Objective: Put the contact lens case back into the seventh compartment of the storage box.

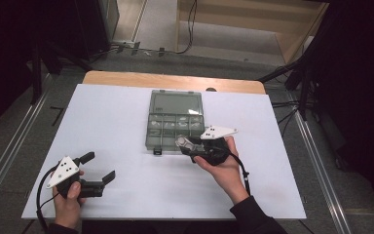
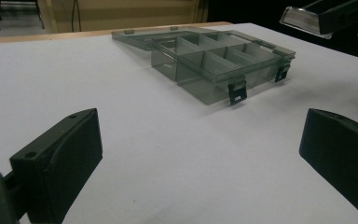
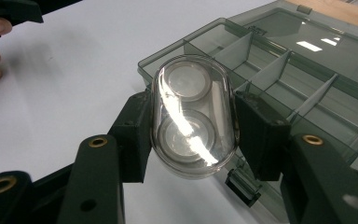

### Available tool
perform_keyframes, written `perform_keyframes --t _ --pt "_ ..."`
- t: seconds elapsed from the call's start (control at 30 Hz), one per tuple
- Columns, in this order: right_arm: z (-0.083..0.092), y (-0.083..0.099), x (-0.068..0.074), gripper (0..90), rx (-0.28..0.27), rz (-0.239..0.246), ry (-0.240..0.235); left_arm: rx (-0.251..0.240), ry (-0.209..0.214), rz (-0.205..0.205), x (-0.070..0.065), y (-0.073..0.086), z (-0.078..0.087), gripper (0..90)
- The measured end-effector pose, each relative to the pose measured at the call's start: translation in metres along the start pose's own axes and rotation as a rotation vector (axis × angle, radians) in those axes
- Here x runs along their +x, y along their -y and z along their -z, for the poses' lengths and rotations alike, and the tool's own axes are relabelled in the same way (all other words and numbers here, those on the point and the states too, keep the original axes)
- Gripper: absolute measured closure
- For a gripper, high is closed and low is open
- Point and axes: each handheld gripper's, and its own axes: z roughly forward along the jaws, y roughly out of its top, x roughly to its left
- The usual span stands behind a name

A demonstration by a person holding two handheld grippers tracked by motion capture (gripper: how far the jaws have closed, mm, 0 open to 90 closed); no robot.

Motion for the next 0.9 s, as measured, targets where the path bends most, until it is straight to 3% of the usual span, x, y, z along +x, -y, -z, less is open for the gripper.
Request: perform_keyframes --t 0.9 --pt "-0.015 -0.020 -0.014 47.1 -0.006 -0.033 0.031 -0.008 0.004 -0.007 -0.001 0.000 0.000 0.0"
